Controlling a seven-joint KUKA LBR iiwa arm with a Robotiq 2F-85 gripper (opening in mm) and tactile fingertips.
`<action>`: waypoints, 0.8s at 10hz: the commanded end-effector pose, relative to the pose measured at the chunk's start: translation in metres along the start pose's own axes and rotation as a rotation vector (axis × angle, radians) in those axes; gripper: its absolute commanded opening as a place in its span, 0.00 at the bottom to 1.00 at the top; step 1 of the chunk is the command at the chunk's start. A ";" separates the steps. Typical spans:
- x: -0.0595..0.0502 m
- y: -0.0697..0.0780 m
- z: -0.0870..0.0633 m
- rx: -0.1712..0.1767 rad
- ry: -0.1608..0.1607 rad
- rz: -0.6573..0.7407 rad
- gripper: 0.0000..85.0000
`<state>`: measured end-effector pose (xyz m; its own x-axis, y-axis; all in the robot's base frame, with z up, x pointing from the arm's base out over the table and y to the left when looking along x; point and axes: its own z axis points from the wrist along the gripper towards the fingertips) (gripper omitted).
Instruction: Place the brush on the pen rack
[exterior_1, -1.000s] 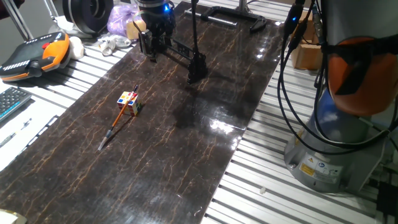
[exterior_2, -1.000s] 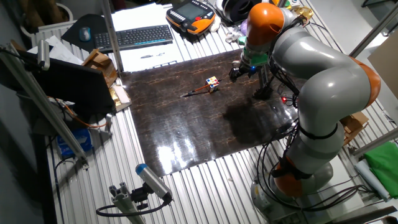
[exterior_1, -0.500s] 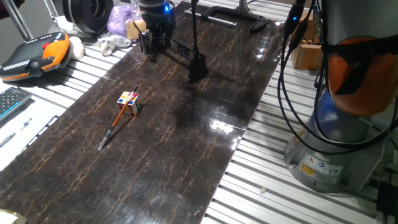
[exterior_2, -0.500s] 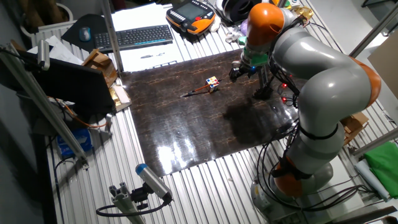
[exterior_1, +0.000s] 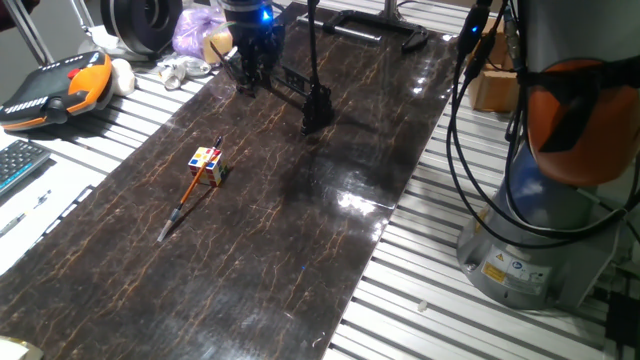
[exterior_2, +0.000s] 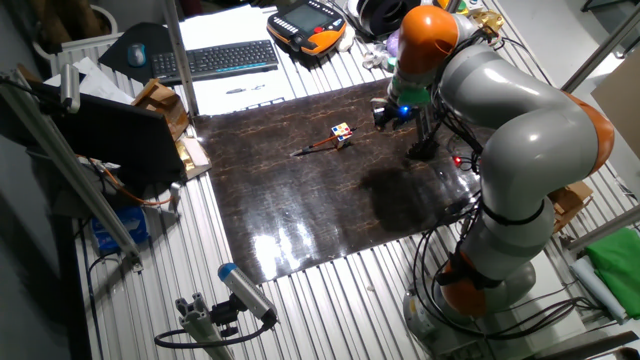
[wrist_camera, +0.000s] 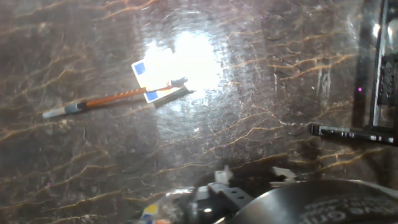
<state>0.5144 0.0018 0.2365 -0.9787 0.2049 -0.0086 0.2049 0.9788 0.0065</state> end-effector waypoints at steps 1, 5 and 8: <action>0.000 0.000 0.000 0.000 0.000 0.000 0.01; 0.000 0.001 0.001 0.002 0.003 0.003 0.01; 0.000 0.007 0.004 0.002 0.001 0.019 0.01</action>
<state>0.5164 0.0104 0.2313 -0.9740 0.2265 -0.0084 0.2265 0.9740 0.0052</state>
